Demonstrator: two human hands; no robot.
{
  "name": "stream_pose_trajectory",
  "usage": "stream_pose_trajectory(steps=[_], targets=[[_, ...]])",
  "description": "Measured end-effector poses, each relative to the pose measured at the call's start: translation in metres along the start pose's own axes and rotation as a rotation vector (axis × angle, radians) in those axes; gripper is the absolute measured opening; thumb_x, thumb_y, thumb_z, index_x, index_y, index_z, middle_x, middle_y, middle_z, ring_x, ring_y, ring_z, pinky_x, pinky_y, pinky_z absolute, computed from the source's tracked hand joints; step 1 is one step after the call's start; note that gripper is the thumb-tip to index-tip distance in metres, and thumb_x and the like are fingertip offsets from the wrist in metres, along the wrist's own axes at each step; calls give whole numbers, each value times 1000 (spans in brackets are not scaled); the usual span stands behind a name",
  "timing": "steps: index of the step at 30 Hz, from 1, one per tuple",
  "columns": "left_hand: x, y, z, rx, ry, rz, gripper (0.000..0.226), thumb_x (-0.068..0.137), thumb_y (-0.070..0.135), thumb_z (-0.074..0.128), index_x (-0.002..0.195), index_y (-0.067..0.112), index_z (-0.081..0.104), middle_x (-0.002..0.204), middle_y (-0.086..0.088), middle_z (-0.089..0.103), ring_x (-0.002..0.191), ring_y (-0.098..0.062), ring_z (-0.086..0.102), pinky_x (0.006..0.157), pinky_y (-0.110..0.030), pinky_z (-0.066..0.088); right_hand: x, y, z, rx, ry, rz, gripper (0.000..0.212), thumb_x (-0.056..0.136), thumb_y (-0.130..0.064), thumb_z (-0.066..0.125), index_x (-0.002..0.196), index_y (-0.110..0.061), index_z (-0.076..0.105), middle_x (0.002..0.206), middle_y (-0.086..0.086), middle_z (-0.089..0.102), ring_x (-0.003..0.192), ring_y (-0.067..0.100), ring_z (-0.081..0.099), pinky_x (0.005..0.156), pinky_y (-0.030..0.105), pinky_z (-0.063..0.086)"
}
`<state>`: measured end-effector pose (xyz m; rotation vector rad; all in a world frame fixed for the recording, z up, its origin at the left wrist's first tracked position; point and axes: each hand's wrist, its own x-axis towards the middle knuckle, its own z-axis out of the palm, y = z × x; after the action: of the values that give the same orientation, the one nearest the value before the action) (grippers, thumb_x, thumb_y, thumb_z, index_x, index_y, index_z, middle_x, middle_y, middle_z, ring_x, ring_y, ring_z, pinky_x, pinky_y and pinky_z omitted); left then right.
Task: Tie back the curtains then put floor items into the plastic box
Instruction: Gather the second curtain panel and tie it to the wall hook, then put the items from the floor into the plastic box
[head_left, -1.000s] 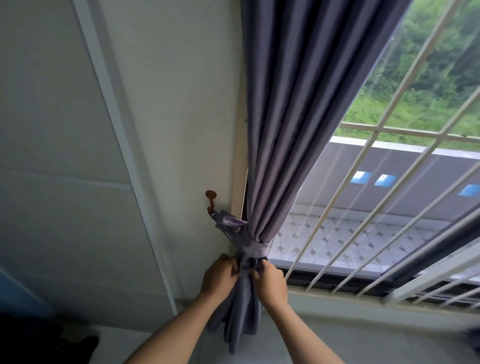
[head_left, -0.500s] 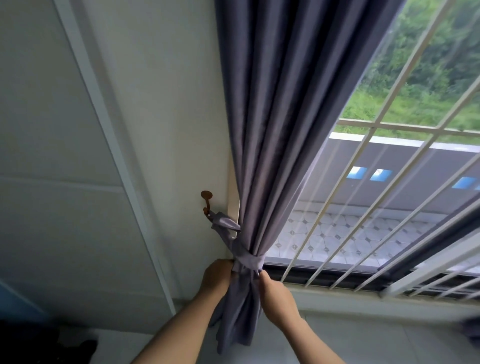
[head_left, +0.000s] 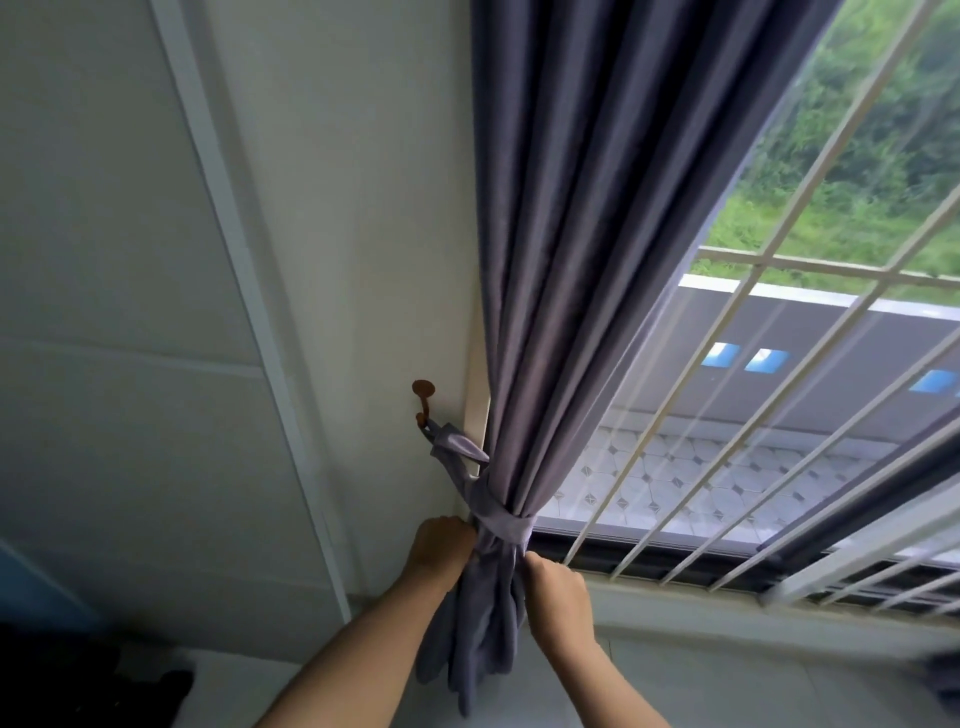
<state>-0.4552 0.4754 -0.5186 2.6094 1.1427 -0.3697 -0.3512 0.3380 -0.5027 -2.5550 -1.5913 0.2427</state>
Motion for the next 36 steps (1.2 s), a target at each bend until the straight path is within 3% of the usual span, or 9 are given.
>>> stream_pose_trajectory(steps=[2, 5, 8, 12, 15, 19, 26, 30, 36], targets=[[-2, -1, -4, -18, -11, 13, 32, 97, 28, 47, 116, 7, 62, 119, -13, 64, 112, -32, 59, 90, -37, 46, 12, 0, -2, 53, -94, 46, 13, 88, -18, 43, 89, -17, 56, 93, 6, 70, 92, 34, 63, 63, 35, 35], [-10, -4, -1, -143, 3, 8, 47, 90, 49, 54, 110, 8, 62, 114, -12, 64, 107, -32, 60, 82, -35, 46, 13, 5, -4, 198, -81, 140, 11, 89, -27, 46, 88, -17, 49, 98, 5, 68, 95, 33, 61, 63, 35, 38], [-17, -3, -2, -235, 115, 31, 45, 87, 52, 56, 108, 12, 60, 112, -10, 65, 104, -31, 61, 76, -31, 44, 12, 5, -4, 242, -98, 155, 21, 87, -34, 51, 100, -17, 52, 101, 2, 67, 98, 30, 60, 65, 35, 40], [-13, 4, -8, -215, 150, 21, 39, 96, 41, 47, 107, 8, 64, 112, -13, 66, 106, -32, 60, 80, -33, 44, 8, 2, -7, 145, -106, 121, 14, 96, -24, 38, 88, -16, 46, 90, 7, 64, 88, 35, 57, 62, 35, 39], [-12, 5, -8, -145, 131, -4, 35, 98, 32, 46, 110, 6, 65, 112, -15, 67, 107, -32, 60, 85, -36, 45, -2, 1, -12, 71, -115, 98, 8, 93, -11, 37, 87, -17, 37, 75, 3, 46, 75, 33, 41, 60, 34, 33], [-14, 5, 4, -128, 133, -39, 33, 100, 27, 41, 110, 7, 65, 112, -13, 66, 106, -32, 61, 86, -38, 47, -4, -2, -16, 89, -132, 127, 10, 92, -9, 36, 86, -17, 37, 63, -2, 32, 74, 31, 38, 61, 33, 32], [-53, 18, 75, -216, -246, -12, 28, 93, 30, 53, 94, 7, 69, 93, -14, 67, 97, -30, 65, 73, -30, 44, -25, 37, 13, 273, -110, 297, 16, 94, -26, 40, 88, -18, 53, 93, 2, 66, 83, 32, 56, 66, 34, 46], [-43, 62, 74, -177, -263, 138, 29, 93, 33, 48, 102, 13, 68, 108, -13, 69, 100, -33, 63, 82, -35, 49, -42, 75, 17, 340, -66, 394, 23, 96, -35, 45, 100, -19, 61, 102, 1, 71, 95, 27, 64, 73, 32, 48], [3, 177, 43, -30, -216, 378, 28, 96, 26, 44, 105, 11, 66, 112, -13, 66, 107, -35, 59, 83, -38, 47, -67, 178, -11, 368, 65, 581, 18, 94, -29, 46, 98, -21, 62, 99, 2, 72, 93, 29, 64, 74, 33, 49]])
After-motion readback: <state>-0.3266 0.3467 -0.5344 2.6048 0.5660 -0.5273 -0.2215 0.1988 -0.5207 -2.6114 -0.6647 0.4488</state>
